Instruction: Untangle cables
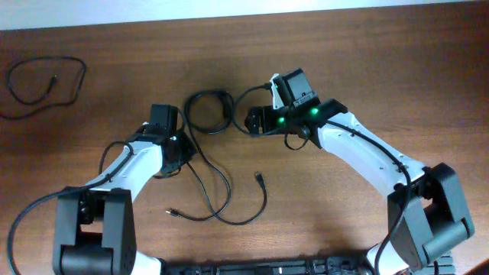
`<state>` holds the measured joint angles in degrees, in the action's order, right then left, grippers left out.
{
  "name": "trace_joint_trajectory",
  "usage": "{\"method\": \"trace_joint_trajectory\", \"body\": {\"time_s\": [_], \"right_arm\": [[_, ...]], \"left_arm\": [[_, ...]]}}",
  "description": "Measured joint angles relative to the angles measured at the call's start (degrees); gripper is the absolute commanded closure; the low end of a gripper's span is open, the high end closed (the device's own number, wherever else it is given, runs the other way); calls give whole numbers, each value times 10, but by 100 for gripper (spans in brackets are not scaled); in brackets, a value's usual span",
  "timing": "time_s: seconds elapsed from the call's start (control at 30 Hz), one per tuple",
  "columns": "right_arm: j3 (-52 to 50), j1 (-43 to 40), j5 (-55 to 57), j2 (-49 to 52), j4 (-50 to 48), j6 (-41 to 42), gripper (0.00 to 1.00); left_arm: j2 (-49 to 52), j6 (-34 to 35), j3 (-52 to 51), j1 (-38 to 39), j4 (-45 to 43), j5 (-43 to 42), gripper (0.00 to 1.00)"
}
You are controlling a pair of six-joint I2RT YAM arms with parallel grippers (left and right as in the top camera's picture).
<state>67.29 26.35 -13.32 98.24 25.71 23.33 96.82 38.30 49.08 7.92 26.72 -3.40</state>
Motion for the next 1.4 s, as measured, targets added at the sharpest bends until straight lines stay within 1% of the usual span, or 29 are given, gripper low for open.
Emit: {"method": "trace_joint_trajectory", "body": {"time_s": [0.07,0.1,0.13,0.2,0.27,0.37,0.47,0.6,0.63,0.67,0.7,0.73,0.77,0.83,0.87,0.9,0.93,0.97,1.0,1.03,1.1,1.17,1.27,1.33,1.4], "right_arm": [[0,0,0,2,-9,0,1],[0,0,0,3,-7,0,1],[0,0,-3,5,-5,0,1],[0,1,-50,5,-19,-2,1],[0,8,-102,11,-42,-28,1],[0,38,-141,39,-59,-40,1],[0,71,-150,70,-66,-43,1],[0,113,-99,111,-78,-45,1],[0,121,-84,124,-87,-45,3],[0,128,-72,137,-96,-45,12],[1,136,-63,144,-111,-50,20],[1,143,-59,150,-120,-50,24],[1,151,-56,153,-129,-52,25],[1,180,-51,157,-138,-38,28],[1,193,-49,159,-143,-33,37],[1,217,-44,164,-158,-30,50],[2,241,-34,171,-172,-24,66],[5,259,-23,176,-176,-22,87],[7,275,-13,182,-181,-22,96],[6,275,-11,185,-176,-19,96],[7,250,-12,185,-163,-4,96],[12,196,-25,180,-119,18,96],[7,54,-42,150,-24,26,96],[3,-62,-39,126,-8,25,96],[3,-157,-39,106,-9,24,96]], "left_arm": [[3,-16,8,0,8,-8,100],[3,-31,16,0,33,-12,100],[4,-61,39,-1,80,-14,100],[-8,-115,116,-8,135,-21,100],[-48,-155,207,-10,131,-24,100],[-77,-172,244,-10,132,-26,100],[-76,-178,244,-10,142,-27,100],[-76,-178,244,-10,142,-33,100],[-76,-178,244,-10,142,-33,100],[-76,-178,244,-10,142,-34,100],[-76,-178,244,-10,142,-35,100],[-76,-178,244,-10,143,-35,100],[-76,-178,244,-10,143,-35,100],[-76,-178,244,-10,142,-35,100],[-76,-178,244,-10,142,-35,100],[-76,-178,244,-10,143,-35,100],[-76,-178,244,-12,143,-35,100],[-76,-178,244,-13,143,-35,100],[-76,-178,244,-14,144,-35,100],[-76,-178,244,-14,147,-35,100],[-76,-178,244,-14,156,-35,100],[-76,-178,244,-14,162,-32,100],[-76,-178,244,-38,169,-19,100],[-80,-178,246,-73,166,-17,100],[-108,-178,266,-118,145,-17,100]]}}
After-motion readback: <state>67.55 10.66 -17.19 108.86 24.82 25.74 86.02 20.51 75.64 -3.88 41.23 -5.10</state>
